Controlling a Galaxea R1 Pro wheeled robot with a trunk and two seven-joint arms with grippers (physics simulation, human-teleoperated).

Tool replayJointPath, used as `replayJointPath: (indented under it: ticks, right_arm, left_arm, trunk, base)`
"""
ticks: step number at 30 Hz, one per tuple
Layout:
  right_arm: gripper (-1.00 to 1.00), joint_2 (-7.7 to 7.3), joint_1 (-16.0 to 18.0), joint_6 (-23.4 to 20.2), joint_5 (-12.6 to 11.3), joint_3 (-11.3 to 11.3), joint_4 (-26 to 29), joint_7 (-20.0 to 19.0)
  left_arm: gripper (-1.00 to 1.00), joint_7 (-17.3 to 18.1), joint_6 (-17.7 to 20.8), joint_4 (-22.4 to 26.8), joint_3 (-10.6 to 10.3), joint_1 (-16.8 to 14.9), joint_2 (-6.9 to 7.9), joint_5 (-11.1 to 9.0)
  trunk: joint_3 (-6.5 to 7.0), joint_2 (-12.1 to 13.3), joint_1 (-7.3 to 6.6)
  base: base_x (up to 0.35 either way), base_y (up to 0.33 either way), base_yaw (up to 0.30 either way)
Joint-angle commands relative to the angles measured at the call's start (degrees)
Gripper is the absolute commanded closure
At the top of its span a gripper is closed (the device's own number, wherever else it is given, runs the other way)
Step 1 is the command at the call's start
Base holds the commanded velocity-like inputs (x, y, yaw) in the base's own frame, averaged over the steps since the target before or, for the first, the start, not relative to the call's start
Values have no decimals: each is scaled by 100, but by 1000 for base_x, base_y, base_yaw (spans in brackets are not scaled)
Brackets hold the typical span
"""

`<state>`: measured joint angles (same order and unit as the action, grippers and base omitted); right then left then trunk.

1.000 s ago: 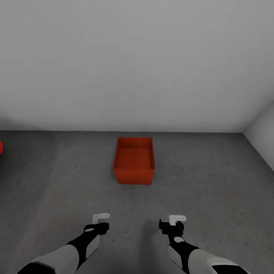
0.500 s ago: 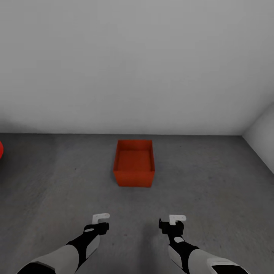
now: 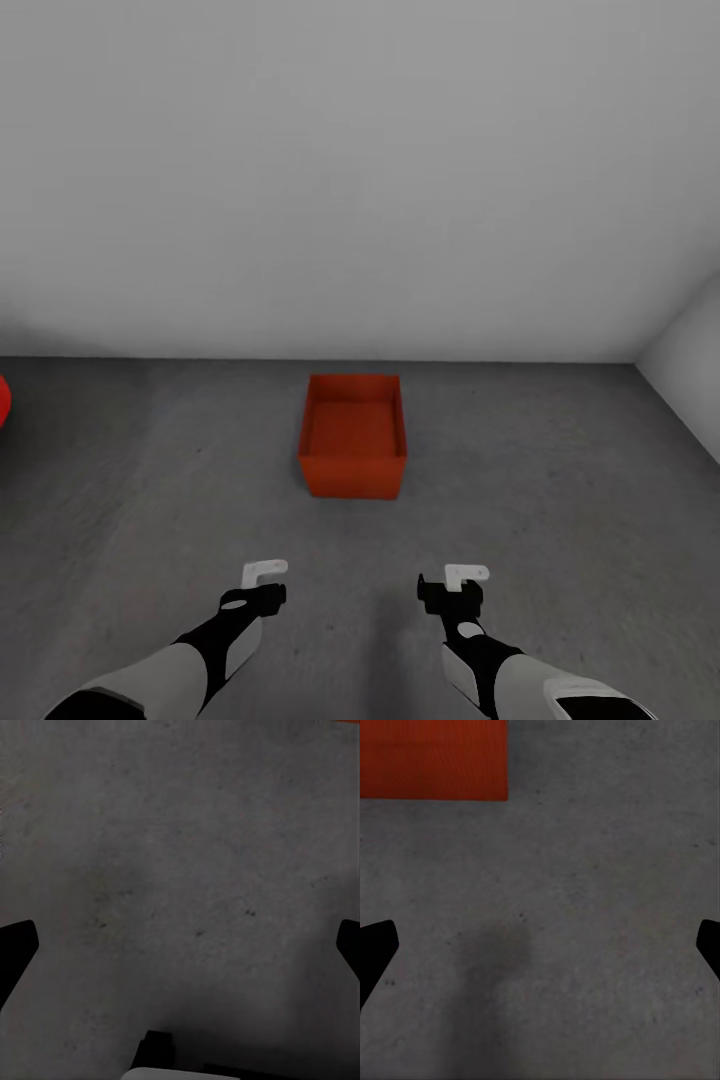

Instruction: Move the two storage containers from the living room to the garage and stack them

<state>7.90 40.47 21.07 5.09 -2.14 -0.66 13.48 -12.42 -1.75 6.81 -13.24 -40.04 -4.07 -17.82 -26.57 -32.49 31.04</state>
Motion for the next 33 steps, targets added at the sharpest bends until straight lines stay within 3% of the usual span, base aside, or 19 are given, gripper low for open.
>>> replayJointPath:
  ticks: [1,33]
  right_arm:
    - [-100,1,4,11,54,-24,-9,36]
    - [-100,1,4,11,54,-24,-13,31]
  left_arm:
    - [-100,-24,-18,-3,-48,-4,1,-55]
    - [-100,-25,-19,-62,-48,-4,28,-66]
  trunk:
    - [3,-6,2]
    - [304,-6,2]
  base:
    - [0,0,0]
    - [0,0,0]
